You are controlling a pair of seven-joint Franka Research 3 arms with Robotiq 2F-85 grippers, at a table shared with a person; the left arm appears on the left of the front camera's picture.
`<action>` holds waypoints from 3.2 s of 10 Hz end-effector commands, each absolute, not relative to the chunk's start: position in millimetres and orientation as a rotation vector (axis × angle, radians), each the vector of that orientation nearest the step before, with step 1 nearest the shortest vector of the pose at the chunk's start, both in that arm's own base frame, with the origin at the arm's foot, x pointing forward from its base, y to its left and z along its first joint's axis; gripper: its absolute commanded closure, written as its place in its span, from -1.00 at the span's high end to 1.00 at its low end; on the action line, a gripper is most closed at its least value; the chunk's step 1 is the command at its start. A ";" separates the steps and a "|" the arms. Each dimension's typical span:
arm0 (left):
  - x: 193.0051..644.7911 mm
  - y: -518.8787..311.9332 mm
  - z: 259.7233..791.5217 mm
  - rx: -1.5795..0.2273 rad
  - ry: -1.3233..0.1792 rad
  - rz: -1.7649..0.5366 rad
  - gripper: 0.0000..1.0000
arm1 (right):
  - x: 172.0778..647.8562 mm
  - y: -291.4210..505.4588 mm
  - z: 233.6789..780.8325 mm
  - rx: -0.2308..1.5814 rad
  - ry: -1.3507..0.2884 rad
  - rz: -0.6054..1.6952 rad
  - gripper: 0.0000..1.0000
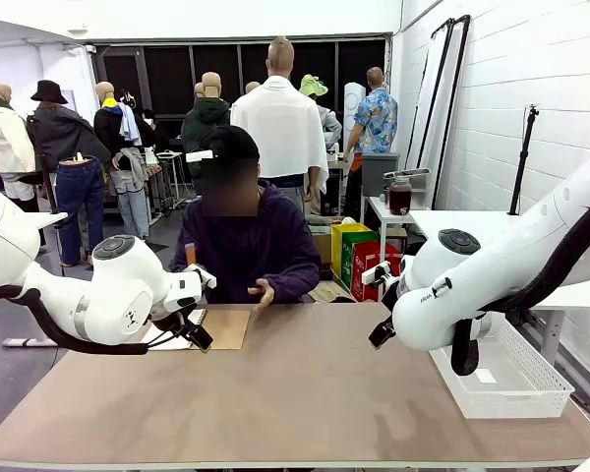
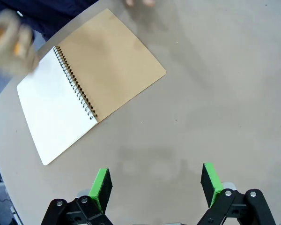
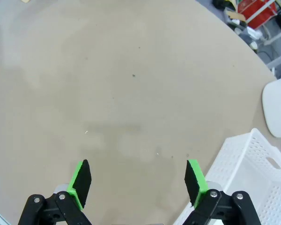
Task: Sort the paper based on its condition.
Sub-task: If a person hands you a paper, place it in the Organizing basket , and if it's crumpled, put it in the Trash can.
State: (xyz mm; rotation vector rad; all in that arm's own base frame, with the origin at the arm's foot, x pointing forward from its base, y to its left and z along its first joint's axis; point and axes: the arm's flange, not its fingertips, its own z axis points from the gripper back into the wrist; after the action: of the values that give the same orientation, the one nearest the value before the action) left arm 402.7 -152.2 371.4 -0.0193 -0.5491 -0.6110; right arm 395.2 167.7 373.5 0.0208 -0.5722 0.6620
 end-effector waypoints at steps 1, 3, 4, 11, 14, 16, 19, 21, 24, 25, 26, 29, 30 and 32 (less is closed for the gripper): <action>403.1 -150.8 371.5 -0.020 -0.549 -0.608 1.00 | 395.2 167.6 373.5 0.021 -0.572 0.662 1.00; 403.1 -150.8 371.5 -0.020 -0.549 -0.608 1.00 | 395.2 167.6 373.5 0.021 -0.572 0.662 1.00; 403.1 -150.8 371.5 -0.020 -0.549 -0.608 1.00 | 395.2 167.6 373.5 0.021 -0.572 0.662 1.00; 383.0 -143.9 425.3 -0.035 -0.595 -0.612 1.00 | 379.1 164.7 428.9 0.022 -0.621 0.657 1.00; 361.4 -143.0 473.2 -0.052 -0.598 -0.599 1.00 | 358.1 164.1 469.4 0.064 -0.655 0.700 1.00; 348.6 -143.3 499.9 -0.052 -0.630 -0.612 1.00 | 343.6 164.6 496.4 0.083 -0.704 0.739 1.00; 328.9 -140.4 528.7 -0.071 -0.668 -0.625 1.00 | 322.5 163.5 525.8 0.102 -0.778 0.792 1.00; 318.2 -142.3 538.3 -0.076 -0.678 -0.646 1.00 | 318.8 161.5 533.5 0.122 -0.794 0.803 1.00; 320.9 -144.2 539.2 -0.044 -0.712 -0.560 1.00 | 322.2 161.5 530.0 0.099 -0.805 0.775 1.00; 318.0 -143.6 543.5 -0.057 -0.701 -0.633 1.00 | 318.8 165.4 541.3 0.098 -0.809 0.776 1.00; 318.0 -143.6 543.5 -0.057 -0.701 -0.633 1.00 | 318.8 165.4 541.3 0.098 -0.809 0.776 1.00; 318.0 -143.6 543.5 -0.057 -0.701 -0.633 1.00 | 318.8 165.4 541.3 0.098 -0.809 0.776 1.00; 318.0 -143.6 543.5 -0.057 -0.701 -0.633 1.00 | 318.8 165.4 541.3 0.098 -0.809 0.776 1.00; 318.0 -143.6 543.5 -0.057 -0.701 -0.633 1.00 | 318.8 165.4 541.3 0.098 -0.809 0.776 1.00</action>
State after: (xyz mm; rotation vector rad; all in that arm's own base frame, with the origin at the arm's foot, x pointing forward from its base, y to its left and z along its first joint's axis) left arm 318.2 -143.5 543.7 -0.0536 -0.7029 -0.6216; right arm 318.6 165.6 541.6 0.0955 -0.8105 0.7761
